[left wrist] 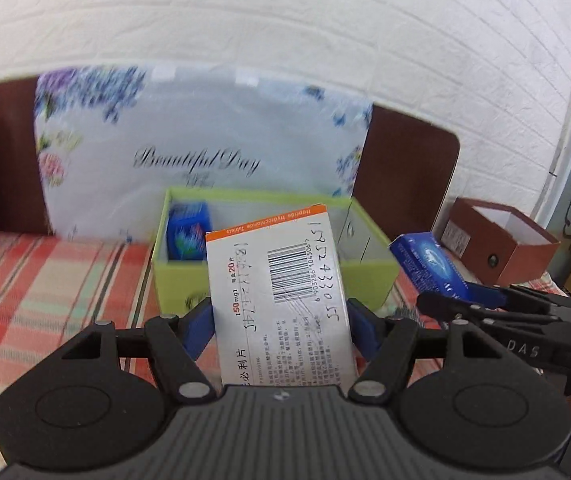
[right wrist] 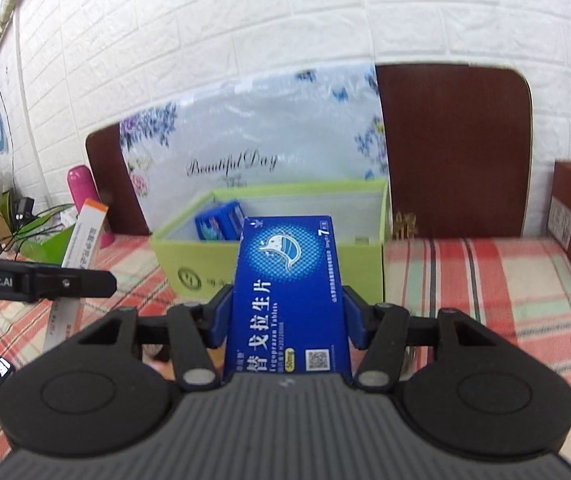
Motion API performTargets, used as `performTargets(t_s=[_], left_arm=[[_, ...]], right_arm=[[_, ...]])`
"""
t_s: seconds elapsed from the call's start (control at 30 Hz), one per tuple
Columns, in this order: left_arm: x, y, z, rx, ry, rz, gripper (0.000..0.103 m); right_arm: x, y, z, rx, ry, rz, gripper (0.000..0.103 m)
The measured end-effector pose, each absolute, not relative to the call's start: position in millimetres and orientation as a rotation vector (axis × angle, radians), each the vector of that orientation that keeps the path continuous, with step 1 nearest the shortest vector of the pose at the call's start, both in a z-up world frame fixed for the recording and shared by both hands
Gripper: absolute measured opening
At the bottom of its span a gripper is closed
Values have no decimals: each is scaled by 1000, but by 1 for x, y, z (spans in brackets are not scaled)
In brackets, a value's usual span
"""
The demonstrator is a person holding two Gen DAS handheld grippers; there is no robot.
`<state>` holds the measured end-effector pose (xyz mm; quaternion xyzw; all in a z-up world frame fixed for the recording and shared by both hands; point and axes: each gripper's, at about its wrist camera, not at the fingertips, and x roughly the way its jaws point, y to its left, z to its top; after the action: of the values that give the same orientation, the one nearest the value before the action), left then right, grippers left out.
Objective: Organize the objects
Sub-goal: 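Lower both held boxes into the lime-green box and open both tools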
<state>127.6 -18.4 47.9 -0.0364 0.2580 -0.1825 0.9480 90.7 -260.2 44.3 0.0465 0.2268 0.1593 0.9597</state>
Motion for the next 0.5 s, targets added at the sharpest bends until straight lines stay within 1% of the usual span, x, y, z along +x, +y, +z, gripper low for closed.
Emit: performTargets(t_s=[0.27,0.37,0.5], left_arm=[[205,-41,79,-60,484,-340,72],[239,-50,78,-49,500,-310,72],[277,-56,64,-43,556,-282,72]], right_arm=[[140,-254,67,45,381,288,55],[166,-254,67,32,369,252,55],[201,-252,55,13,386,213,55]])
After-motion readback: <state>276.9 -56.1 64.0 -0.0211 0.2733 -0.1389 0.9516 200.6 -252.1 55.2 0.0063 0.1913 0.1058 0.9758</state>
